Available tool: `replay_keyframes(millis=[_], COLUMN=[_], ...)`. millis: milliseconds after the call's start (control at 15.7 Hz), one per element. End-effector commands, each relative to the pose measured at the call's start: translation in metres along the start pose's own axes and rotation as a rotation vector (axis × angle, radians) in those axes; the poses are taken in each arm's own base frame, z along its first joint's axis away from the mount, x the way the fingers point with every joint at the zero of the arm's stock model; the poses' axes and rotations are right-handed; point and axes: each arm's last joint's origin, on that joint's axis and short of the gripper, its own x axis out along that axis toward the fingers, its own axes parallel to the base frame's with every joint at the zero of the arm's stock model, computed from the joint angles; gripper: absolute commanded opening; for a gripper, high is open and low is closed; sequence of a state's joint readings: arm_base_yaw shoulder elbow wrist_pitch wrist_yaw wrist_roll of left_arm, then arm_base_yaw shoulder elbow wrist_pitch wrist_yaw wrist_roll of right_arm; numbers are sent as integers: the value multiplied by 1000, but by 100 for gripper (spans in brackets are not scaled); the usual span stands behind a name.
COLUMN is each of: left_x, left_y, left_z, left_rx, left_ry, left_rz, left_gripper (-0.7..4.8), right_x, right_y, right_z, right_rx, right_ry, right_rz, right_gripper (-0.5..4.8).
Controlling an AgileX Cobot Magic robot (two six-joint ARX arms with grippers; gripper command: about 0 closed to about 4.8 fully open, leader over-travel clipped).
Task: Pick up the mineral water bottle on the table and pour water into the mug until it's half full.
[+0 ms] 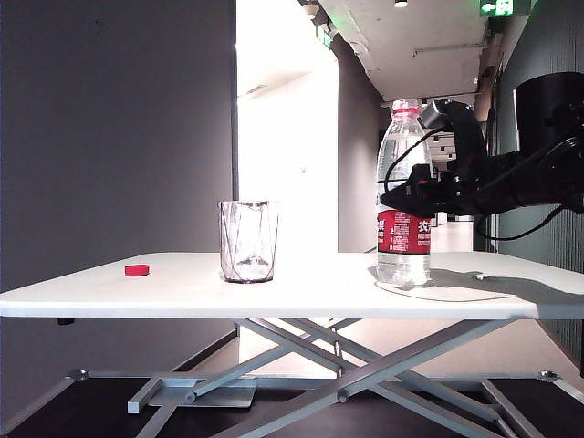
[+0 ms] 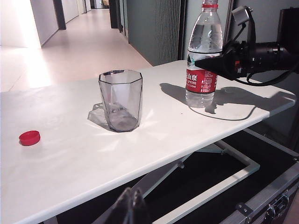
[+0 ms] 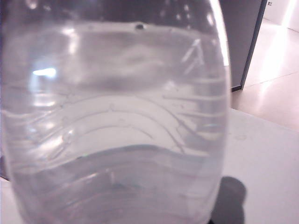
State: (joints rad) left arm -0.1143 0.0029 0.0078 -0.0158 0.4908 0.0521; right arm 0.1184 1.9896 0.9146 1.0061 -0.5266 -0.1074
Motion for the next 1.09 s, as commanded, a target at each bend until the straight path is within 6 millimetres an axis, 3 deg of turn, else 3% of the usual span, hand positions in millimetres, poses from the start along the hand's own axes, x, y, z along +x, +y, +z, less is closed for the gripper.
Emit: replay_keyframes(millis=[64, 702, 1085], left_x=[0, 0, 0], left_y=[0, 0, 0], left_z=[2, 2, 2], left_rx=[9, 25, 28], left_ry=[-10, -10, -10], left_rz=[-7, -6, -7], left_gripper=[-4, -4, -4], right_x=[0, -2, 5], right_y=[0, 5, 29], right_z=[5, 25, 34], right_rx=[-18, -41, -214], right_ry=[-29, -64, 37], right_rz=[1, 21, 28], right_gripper=[246, 210, 210])
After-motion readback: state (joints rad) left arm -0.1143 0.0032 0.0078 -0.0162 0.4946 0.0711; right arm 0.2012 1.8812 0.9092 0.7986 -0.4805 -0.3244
